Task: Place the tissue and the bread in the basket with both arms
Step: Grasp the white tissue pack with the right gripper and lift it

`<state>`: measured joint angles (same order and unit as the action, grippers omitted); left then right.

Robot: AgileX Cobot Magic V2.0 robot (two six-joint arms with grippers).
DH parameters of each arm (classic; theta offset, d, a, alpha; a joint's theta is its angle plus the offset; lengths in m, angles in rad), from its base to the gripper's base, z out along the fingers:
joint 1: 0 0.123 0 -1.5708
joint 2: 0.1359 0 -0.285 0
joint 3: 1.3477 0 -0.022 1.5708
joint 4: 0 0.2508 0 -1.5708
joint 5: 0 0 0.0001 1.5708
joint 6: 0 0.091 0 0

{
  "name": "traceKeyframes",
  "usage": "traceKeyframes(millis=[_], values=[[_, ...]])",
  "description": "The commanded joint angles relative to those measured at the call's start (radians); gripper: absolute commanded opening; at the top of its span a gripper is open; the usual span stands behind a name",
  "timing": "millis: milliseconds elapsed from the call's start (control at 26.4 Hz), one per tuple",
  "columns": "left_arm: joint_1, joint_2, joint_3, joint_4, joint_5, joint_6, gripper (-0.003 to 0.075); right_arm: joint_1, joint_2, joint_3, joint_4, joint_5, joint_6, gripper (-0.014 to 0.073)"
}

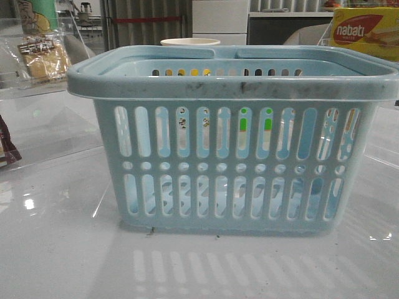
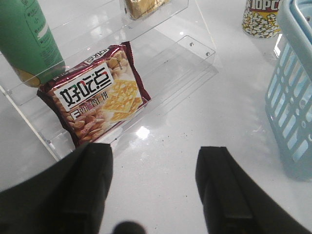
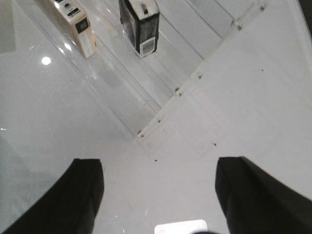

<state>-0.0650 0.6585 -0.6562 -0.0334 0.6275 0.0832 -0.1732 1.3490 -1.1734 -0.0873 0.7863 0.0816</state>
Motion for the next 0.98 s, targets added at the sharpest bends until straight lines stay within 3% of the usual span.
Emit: traceKeyframes(millis=[0, 378, 756, 945], values=[[0.003, 0.005, -0.027, -0.004, -0.069, -0.007, 0.0406, -0.007, 0.106, -0.162, -0.014, 0.003, -0.029, 0.0581], [0.003, 0.005, -0.027, -0.004, -0.069, -0.007, 0.0379, -0.007, 0.428, -0.45, -0.013, 0.063, -0.082, 0.0559], [0.003, 0.005, -0.027, -0.004, -0.069, -0.007, 0.0379, -0.007, 0.531, -0.492, -0.009, -0.11, -0.089, 0.0423], [0.003, 0.005, -0.027, -0.004, -0.069, -0.007, 0.0379, -0.005, 0.531, -0.492, 0.014, -0.111, -0.089, 0.0266]])
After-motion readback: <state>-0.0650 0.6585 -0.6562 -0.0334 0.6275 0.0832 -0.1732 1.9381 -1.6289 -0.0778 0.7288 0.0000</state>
